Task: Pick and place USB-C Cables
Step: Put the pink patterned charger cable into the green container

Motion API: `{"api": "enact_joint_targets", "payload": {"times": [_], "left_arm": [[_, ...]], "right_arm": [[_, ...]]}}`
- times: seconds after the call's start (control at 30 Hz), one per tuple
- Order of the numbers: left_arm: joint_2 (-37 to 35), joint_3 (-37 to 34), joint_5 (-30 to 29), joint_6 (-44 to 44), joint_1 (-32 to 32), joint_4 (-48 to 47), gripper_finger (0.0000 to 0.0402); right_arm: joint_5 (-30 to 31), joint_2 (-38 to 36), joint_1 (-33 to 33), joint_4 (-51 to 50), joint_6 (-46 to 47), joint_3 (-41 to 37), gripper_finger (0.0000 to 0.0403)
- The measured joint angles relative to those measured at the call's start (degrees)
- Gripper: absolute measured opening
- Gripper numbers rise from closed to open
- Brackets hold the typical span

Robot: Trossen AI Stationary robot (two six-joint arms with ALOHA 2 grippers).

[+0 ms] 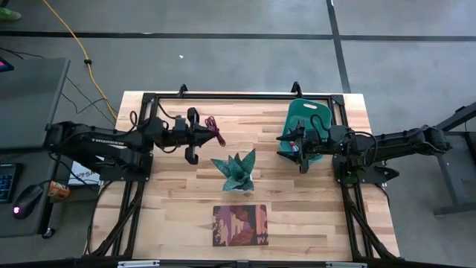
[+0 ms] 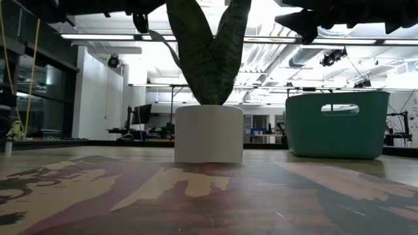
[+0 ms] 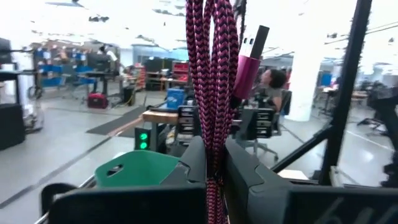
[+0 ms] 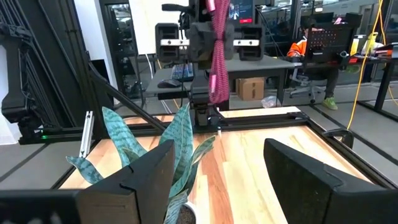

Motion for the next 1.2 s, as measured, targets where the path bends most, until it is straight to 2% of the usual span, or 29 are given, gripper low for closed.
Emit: {"api": "enact_joint_targets", "payload": {"times": [0.4, 0.53, 0.77, 0.97, 1.2], "left_arm": [[0.03, 0.72, -0.47, 1.53, 1.36, -2.63, 0.0000], [2.66, 1.74, -3.16, 1.62, 2.26, -0.77, 0.0000], [16.48, 12.09, -1.50, -0.46, 5.21, -1.21, 0.0000], [28.26, 22.45, 1.04, 1.03, 4.34, -0.78, 0.0000], [36.40, 29.35, 6.37, 1.91, 2.98, -0.89, 0.0000]], "right_arm": [[0.05, 0.00, 0.00, -0.38, -0.23, 0.00, 0.0238], [4.68, 0.54, 0.02, 1.71, -0.23, 0.00, 0.0238], [6.38, 7.42, -0.03, 9.09, -1.48, 0.00, 0.0238], [8.06, 13.01, -0.10, 16.67, -4.29, 0.00, 0.0238], [12.20, 13.84, -0.42, 17.89, -5.21, 0.00, 0.0238]]}}
